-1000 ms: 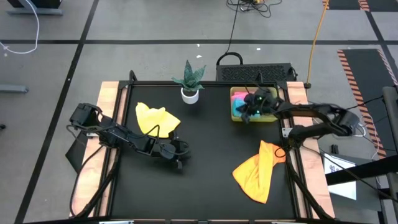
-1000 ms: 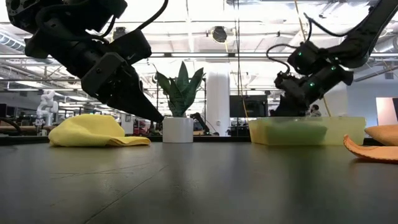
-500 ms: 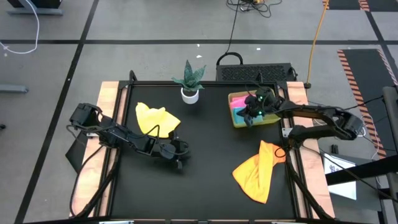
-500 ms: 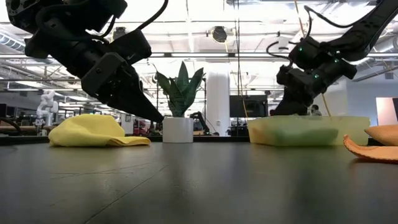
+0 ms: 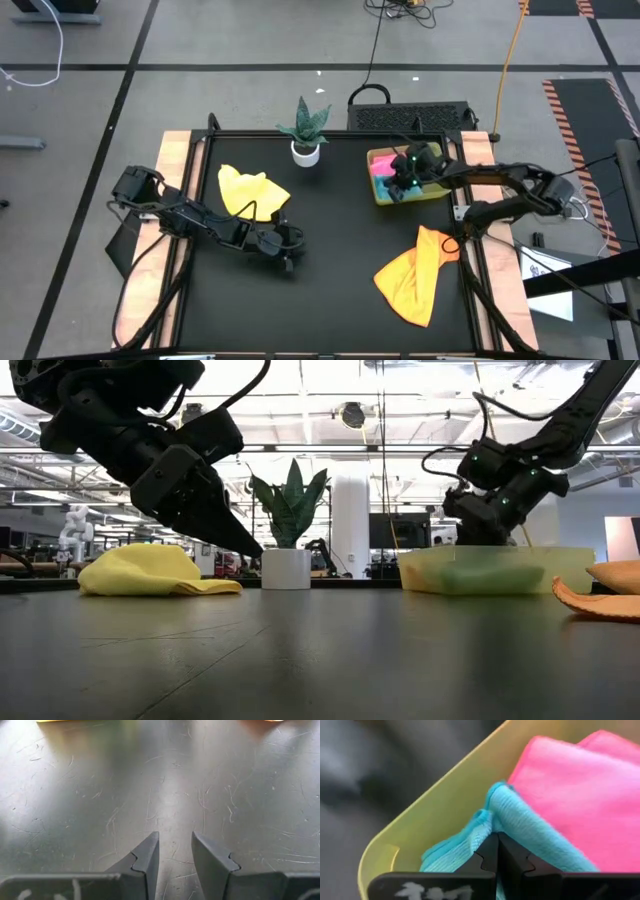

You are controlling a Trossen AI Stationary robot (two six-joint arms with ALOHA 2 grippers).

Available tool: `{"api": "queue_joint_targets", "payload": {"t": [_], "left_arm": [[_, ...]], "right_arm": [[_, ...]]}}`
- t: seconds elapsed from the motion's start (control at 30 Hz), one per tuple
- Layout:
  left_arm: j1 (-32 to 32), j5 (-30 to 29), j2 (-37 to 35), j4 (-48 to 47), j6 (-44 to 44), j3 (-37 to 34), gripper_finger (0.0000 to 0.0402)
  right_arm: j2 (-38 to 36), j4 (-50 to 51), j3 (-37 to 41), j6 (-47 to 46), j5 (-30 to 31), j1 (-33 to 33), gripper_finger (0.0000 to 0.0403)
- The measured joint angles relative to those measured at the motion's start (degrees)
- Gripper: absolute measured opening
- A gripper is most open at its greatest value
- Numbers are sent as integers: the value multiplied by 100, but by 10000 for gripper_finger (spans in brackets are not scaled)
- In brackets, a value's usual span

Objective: Fold microfiber towels
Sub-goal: Put the folded blue microfiber cloth into the yellow bin

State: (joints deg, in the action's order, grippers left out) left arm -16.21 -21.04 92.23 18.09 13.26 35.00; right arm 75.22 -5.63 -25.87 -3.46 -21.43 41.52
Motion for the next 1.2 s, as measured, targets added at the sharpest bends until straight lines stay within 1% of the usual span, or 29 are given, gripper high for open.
{"api": "queue_joint_targets", "payload": {"t": [0.1, 0.17, 0.3, 0.4, 0.5, 0.67, 0.77, 0.83, 0.9, 1.0, 1.13, 1.2], "left_arm": [[0, 0, 0, -3, 0, 0, 117], [0, 0, 0, -5, 0, 0, 117], [0, 0, 0, -22, 2, 0, 117], [0, 2, 0, -53, 34, 0, 117], [0, 2, 0, -127, 82, 0, 117], [0, 4, 0, -177, 190, 0, 117], [0, 4, 0, -170, 191, 0, 117], [0, 4, 0, -166, 192, 0, 117], [0, 4, 0, -164, 195, 0, 117], [0, 4, 0, -145, 195, 0, 118], [0, 2, 0, -125, 195, 0, 117], [0, 2, 0, -122, 190, 0, 117]], "right_arm": [[37, 0, 0, 155, -265, 0, 0], [-84, 7, 0, 154, -270, 0, 0], [-549, 20, 0, 91, -266, 0, 0], [-1044, 111, 0, -200, -211, 0, 0], [-1618, 452, 0, -636, 397, -8, 0], [-2596, 1492, 0, -631, 1702, -159, 0], [-2962, 2189, 0, -695, 2344, -189, 0], [-3004, 2559, 0, -764, 2581, -173, 0], [-2935, 2687, 32, -768, 2614, -171, 0], [-2676, 2348, 244, -781, 2605, -177, 0], [-2207, 1605, 591, -780, 2750, -173, 0], [-2034, 1446, 615, -759, 2744, -174, 0]]}}
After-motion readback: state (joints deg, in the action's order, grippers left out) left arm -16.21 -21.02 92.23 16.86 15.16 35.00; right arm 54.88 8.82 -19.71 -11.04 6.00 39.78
